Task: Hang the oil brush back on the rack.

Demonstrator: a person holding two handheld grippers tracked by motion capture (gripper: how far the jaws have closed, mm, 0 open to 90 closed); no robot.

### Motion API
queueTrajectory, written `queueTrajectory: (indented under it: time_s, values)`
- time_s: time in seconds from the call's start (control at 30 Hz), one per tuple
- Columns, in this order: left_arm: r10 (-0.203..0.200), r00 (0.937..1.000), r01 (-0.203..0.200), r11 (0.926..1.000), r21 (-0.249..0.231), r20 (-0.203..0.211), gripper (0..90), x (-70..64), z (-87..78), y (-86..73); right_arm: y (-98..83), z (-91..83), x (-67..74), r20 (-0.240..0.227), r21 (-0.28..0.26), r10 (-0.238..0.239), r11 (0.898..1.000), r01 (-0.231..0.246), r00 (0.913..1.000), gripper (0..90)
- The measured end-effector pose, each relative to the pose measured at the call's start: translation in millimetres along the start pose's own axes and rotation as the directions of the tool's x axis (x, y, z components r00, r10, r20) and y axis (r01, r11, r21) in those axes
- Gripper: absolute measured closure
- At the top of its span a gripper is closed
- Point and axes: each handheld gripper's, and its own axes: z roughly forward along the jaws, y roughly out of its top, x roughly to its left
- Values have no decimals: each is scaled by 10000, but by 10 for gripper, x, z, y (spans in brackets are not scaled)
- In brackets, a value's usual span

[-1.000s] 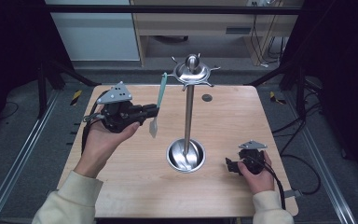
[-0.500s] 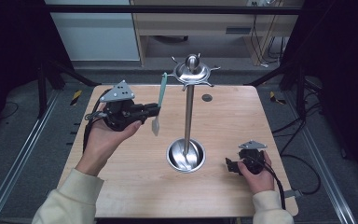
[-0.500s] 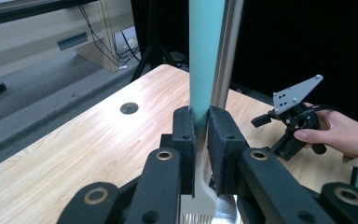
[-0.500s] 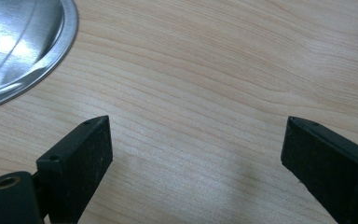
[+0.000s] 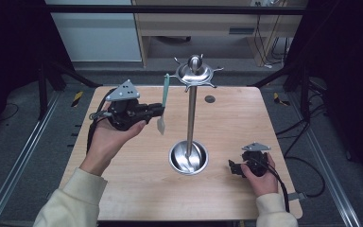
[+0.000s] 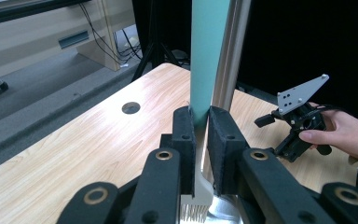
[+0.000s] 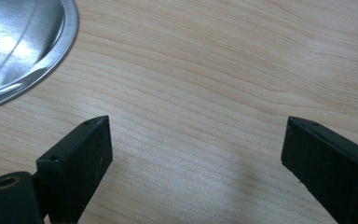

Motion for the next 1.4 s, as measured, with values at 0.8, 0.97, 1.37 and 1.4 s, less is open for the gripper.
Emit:
queueTrajectory:
  time_s: [0.8, 0.97, 1.37, 1.4]
  values:
    - [-149, 9998, 148, 9999, -86, -150, 803, 52, 7, -8, 5, -19, -12, -20, -34, 44, 10000, -44, 10000, 94]
    - [-131, 9990, 117, 9994, -319, -438, 722, 53, -53, -3, 7, -26, -13, -14, -104, 52, 9999, -52, 10000, 93]
    - [-190, 9944, 137, 9986, -516, -1041, 266, 11, -178, -17, 7, -27, -13, 7, -110, 91, 9999, -91, 10000, 93]
    - [-252, 9944, 198, 9984, -528, -1030, 226, 6, -186, -19, 5, -24, -14, 51, -90, 50, 9999, -50, 10000, 93]
